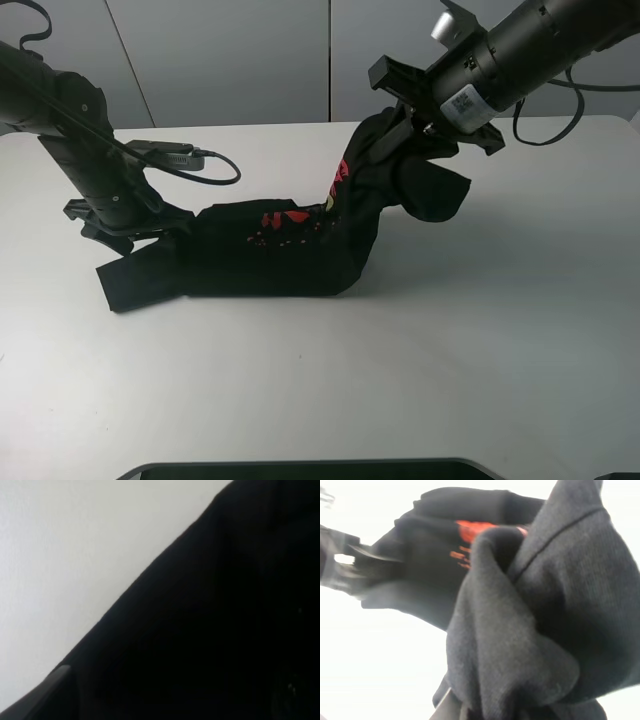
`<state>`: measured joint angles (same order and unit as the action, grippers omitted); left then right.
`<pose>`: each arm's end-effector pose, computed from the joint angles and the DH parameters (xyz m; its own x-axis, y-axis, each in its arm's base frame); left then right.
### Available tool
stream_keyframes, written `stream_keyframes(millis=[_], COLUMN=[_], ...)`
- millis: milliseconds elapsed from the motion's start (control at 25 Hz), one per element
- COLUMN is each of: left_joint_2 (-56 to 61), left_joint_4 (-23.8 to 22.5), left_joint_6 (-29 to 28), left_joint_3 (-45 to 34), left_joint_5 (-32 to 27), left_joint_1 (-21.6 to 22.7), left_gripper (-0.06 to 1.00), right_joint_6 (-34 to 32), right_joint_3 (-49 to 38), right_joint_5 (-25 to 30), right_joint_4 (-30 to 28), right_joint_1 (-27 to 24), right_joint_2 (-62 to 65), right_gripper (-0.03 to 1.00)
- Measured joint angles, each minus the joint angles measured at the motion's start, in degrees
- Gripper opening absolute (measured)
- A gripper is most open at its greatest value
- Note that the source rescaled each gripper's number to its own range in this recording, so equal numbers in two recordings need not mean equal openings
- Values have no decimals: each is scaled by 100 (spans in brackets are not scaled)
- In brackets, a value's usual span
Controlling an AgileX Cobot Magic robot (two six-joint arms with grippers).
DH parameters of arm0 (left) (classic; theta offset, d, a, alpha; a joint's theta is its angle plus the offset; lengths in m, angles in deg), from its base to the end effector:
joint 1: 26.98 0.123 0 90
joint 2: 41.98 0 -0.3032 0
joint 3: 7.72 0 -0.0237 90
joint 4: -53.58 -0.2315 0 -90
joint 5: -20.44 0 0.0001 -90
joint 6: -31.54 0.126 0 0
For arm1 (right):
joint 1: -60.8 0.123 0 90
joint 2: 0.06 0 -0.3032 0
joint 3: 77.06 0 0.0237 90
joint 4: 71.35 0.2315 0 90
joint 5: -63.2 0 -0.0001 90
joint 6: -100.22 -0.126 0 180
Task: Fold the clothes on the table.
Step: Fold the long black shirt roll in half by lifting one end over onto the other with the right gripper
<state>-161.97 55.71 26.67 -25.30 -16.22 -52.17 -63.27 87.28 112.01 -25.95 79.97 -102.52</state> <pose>0.3045 -0.1463 0.1054 -0.9433 0.3171 -0.0977 0.3216 0.9463 -0.0335 0.2824 0.1697 0.2330 -0.9706 -0.0727 -0.2294 -0.1976 0.7851 0.5870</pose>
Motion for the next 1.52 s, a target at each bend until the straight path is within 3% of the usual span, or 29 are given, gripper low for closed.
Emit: stream_keyframes(millis=[280,600,800,1000,1080,1280,1400,1520], left_joint_2=[59,303,303,303,303,303,303,303], left_joint_4=[705,773,773,652,549,381,378,401], left_joint_6=[570,645,667,676,676,676,663,663], left_joint_3=[662,1704,2256,2438,2447,2447,2447,2447], left_joint_5=[-560,-1197,-1510,-1646,-1671,-1709,-1626,-1613], left_joint_1=[0,0,0,0,0,0,0,0], left_gripper=[99,99,99,99,99,99,99,99], right_joint_6=[229,482,1149,2680,3308,3894,4019,4074], right_joint_3=[3,14,13,13,13,26,37,37], right_joint_5=[-218,-817,-1093,-1289,-1303,-1191,-1071,-1019], right_joint_4=[524,1241,2287,4002,4545,5133,5109,4852], right_joint_1=[514,993,1273,1487,1576,1667,1667,1675], right_joint_2=[-340,-802,-1255,-1855,-2032,-2131,-2131,-2080], right_gripper=[12,12,12,12,21,91,99,96])
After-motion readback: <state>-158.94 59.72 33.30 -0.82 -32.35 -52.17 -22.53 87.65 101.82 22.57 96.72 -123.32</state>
